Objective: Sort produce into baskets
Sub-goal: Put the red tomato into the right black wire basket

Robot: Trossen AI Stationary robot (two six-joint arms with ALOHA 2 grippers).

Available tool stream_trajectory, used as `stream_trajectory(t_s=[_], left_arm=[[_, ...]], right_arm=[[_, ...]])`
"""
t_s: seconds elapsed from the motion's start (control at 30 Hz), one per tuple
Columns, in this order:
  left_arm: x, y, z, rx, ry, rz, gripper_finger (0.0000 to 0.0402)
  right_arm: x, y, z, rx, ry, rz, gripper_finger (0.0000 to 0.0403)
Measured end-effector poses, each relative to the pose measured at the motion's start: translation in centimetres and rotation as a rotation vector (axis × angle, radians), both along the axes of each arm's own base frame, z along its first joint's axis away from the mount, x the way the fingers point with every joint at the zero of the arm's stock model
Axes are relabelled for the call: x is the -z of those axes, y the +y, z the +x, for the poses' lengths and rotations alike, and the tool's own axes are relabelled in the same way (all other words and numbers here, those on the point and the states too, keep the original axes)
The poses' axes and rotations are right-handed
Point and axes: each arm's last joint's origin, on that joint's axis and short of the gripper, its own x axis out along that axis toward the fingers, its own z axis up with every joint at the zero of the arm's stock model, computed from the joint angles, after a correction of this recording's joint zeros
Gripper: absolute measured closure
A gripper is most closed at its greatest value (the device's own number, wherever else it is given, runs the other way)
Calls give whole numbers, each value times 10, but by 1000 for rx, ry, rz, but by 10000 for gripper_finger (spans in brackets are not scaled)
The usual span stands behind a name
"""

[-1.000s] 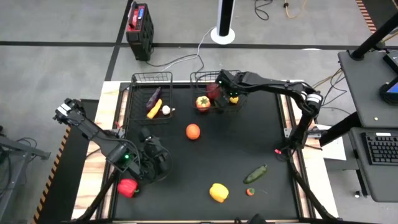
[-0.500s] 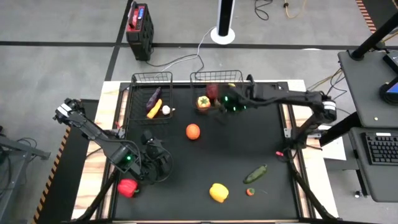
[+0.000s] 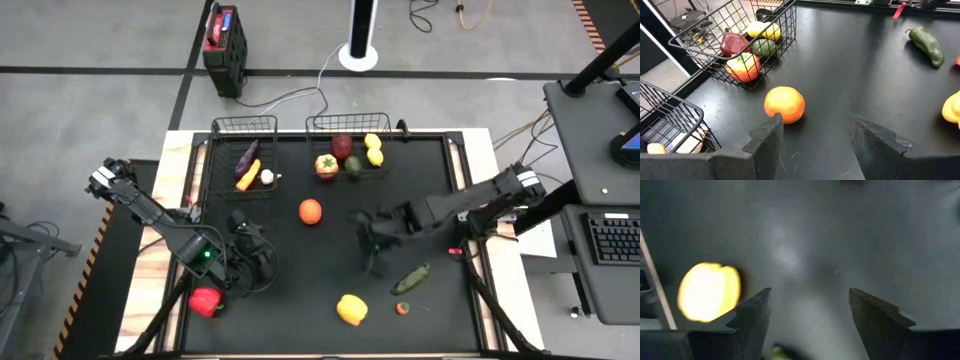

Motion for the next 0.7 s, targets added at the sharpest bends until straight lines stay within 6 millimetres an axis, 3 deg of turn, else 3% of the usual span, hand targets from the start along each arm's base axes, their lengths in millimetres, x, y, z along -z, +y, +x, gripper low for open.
stream_trajectory(t_s=[0.4, 0.7], left_arm=[[0, 0, 0, 4, 4, 7, 196], [-2, -1, 1, 12, -8, 38, 196]], right_arm=[[12, 62, -25, 112, 74, 142, 137], [39, 94, -54, 269, 196, 194, 115]])
